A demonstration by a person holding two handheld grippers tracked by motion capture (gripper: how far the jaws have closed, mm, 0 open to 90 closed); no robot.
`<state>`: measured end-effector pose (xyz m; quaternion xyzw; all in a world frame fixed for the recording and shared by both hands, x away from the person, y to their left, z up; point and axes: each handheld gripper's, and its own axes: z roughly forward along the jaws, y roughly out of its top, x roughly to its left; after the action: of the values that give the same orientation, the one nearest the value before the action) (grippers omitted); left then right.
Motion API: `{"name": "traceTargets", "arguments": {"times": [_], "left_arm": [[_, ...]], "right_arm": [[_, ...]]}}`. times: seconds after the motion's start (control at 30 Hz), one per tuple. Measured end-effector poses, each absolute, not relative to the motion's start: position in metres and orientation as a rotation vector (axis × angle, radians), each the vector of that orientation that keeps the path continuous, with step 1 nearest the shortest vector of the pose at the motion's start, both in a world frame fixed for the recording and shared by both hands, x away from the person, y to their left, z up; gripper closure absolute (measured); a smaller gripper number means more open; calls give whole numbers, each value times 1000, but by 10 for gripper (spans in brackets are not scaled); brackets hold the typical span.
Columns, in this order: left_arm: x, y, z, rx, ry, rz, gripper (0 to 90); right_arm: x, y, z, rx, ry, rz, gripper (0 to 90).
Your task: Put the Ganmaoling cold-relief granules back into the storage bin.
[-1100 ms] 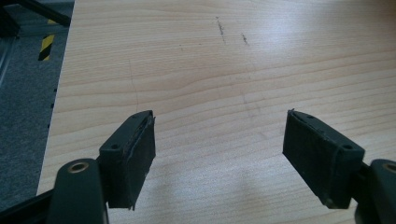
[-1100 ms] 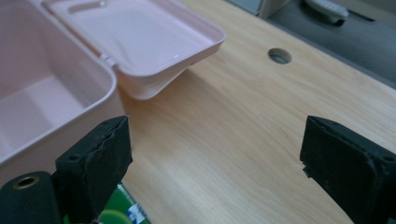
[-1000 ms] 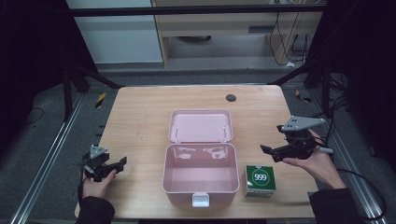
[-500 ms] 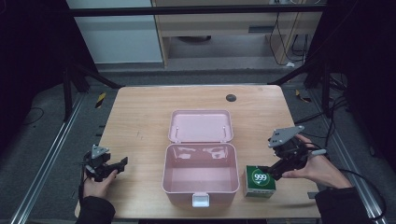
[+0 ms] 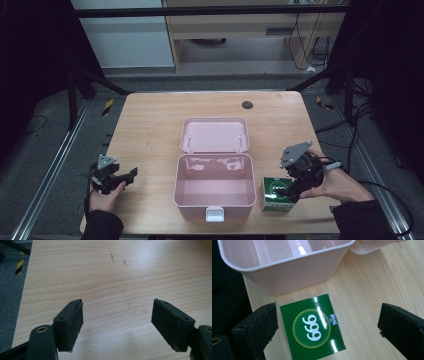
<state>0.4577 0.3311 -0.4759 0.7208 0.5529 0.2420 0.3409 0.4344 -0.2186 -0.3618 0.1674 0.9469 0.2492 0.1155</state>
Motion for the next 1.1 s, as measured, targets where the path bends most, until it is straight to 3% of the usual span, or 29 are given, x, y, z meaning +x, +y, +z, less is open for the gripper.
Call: {"name": "traceTargets", "arguments": {"times": [1.1], "left_arm": [[460,324,-479,1926,1410,636,247]], "right_arm": [[441,-202,-419,412,2979,453,24]]}}
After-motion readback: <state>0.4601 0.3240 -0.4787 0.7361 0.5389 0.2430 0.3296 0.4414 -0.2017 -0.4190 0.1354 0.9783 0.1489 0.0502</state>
